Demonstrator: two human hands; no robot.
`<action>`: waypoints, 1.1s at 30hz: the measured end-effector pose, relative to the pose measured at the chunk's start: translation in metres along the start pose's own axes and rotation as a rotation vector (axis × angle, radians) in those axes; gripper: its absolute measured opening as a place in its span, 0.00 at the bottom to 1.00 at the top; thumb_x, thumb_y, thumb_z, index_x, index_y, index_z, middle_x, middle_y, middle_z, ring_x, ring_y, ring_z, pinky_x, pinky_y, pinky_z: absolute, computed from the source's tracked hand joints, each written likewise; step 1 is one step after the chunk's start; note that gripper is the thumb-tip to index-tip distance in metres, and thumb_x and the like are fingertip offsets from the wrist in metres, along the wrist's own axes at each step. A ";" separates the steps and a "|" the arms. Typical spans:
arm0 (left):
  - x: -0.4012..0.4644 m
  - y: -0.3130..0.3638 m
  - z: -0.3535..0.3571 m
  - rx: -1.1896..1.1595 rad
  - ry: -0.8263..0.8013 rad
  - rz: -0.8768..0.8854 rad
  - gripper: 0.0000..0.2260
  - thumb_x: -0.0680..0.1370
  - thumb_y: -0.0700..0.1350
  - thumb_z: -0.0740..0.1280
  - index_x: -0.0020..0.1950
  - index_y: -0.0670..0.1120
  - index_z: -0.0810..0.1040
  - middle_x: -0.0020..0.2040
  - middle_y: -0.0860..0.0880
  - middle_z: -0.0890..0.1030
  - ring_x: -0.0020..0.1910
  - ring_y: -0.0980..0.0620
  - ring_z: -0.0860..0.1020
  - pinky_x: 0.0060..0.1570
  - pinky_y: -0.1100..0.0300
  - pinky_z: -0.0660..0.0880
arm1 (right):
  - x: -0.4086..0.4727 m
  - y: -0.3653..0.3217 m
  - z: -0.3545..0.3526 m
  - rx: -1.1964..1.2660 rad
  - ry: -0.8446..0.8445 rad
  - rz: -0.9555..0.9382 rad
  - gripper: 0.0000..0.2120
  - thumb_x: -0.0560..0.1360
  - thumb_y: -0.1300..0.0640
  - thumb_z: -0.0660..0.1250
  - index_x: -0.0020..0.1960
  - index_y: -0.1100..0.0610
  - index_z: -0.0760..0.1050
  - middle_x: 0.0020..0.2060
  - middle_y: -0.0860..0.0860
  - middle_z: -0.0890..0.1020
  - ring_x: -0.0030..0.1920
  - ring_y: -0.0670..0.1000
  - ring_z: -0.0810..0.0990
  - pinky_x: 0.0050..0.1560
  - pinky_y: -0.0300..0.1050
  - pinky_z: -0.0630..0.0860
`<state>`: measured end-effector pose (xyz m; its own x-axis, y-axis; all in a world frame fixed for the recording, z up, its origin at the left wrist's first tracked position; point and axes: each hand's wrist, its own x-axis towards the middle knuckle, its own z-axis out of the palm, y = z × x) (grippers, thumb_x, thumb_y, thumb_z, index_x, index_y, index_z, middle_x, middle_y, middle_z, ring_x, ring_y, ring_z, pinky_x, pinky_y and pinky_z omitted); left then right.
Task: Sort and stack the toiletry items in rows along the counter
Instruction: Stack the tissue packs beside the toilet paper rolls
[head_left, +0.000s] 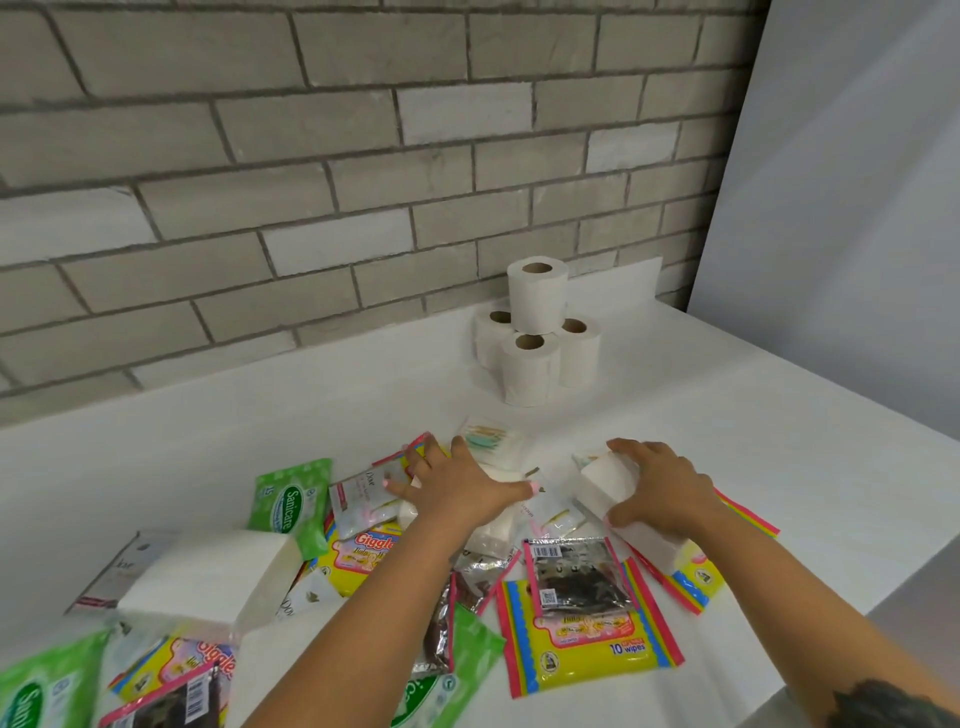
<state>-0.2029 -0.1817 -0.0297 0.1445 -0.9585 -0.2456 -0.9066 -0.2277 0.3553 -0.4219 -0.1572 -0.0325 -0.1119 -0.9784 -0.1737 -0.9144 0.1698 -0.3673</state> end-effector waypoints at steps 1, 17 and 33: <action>0.000 0.001 0.002 0.029 -0.029 -0.012 0.56 0.58 0.76 0.65 0.77 0.51 0.48 0.78 0.44 0.42 0.76 0.38 0.39 0.66 0.29 0.38 | 0.000 -0.001 -0.001 0.007 0.008 -0.002 0.44 0.62 0.46 0.75 0.72 0.41 0.57 0.70 0.50 0.64 0.66 0.56 0.67 0.63 0.53 0.66; 0.020 0.002 -0.028 0.069 0.071 0.047 0.46 0.62 0.63 0.71 0.74 0.52 0.55 0.75 0.48 0.51 0.73 0.42 0.50 0.66 0.39 0.57 | 0.042 -0.049 -0.022 0.215 0.081 -0.164 0.44 0.61 0.47 0.76 0.72 0.41 0.59 0.67 0.49 0.67 0.64 0.55 0.69 0.60 0.51 0.71; 0.085 -0.052 -0.071 -0.093 0.221 -0.184 0.49 0.62 0.63 0.71 0.76 0.53 0.50 0.76 0.50 0.48 0.74 0.45 0.49 0.67 0.43 0.58 | 0.160 -0.187 0.009 0.097 0.043 -0.349 0.42 0.66 0.41 0.69 0.74 0.48 0.55 0.68 0.54 0.59 0.65 0.60 0.66 0.62 0.52 0.70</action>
<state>-0.1158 -0.2636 -0.0050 0.3952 -0.9114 -0.1150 -0.8183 -0.4061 0.4067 -0.2655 -0.3448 -0.0002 0.1822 -0.9831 0.0153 -0.8597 -0.1668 -0.4829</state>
